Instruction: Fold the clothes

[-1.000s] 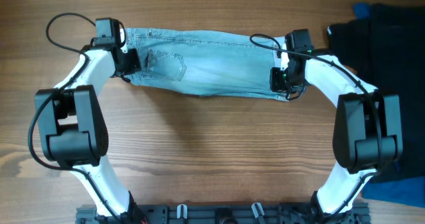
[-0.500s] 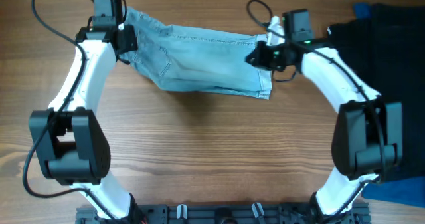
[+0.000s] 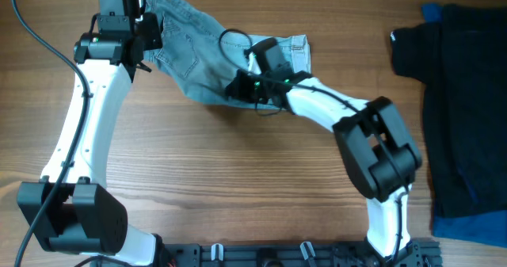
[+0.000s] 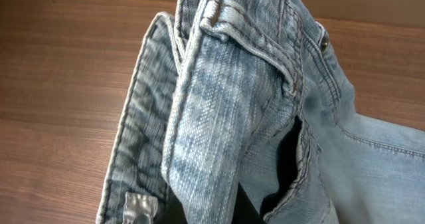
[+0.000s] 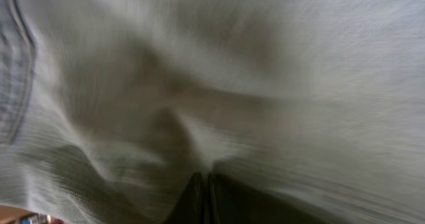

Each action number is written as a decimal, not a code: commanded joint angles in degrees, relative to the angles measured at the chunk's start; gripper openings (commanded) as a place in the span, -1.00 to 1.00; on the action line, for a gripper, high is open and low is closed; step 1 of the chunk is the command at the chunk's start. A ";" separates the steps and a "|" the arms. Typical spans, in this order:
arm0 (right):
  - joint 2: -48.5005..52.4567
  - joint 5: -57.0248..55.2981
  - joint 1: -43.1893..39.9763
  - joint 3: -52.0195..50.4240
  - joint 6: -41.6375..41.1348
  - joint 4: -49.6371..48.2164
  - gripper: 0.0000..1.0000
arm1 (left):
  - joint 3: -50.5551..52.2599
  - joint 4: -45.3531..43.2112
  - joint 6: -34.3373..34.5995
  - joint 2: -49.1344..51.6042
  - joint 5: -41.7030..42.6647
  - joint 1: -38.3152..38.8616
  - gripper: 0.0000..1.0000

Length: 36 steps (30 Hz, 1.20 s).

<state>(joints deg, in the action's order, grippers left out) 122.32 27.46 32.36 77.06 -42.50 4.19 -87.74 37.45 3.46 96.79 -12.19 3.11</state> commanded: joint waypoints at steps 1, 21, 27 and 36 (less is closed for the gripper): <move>0.70 1.46 0.66 0.15 1.44 -1.36 -0.92 | -2.27 0.57 -0.26 -2.14 -0.92 0.04 -0.85; -5.55 1.68 -14.01 0.68 24.92 22.84 -0.92 | -2.16 12.17 5.01 10.71 -1.01 -0.55 -0.91; -5.55 -7.06 -19.80 0.44 32.52 28.22 -0.91 | -2.16 14.27 9.42 19.58 -2.03 -4.96 -0.92; -5.53 -21.77 -19.85 -1.55 32.92 29.53 -0.92 | -2.16 15.15 9.35 22.40 -1.81 -8.15 0.53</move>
<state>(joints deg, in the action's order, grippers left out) 118.24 14.48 12.56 77.28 -10.15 32.58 -88.97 52.21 11.92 118.19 -14.50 -4.69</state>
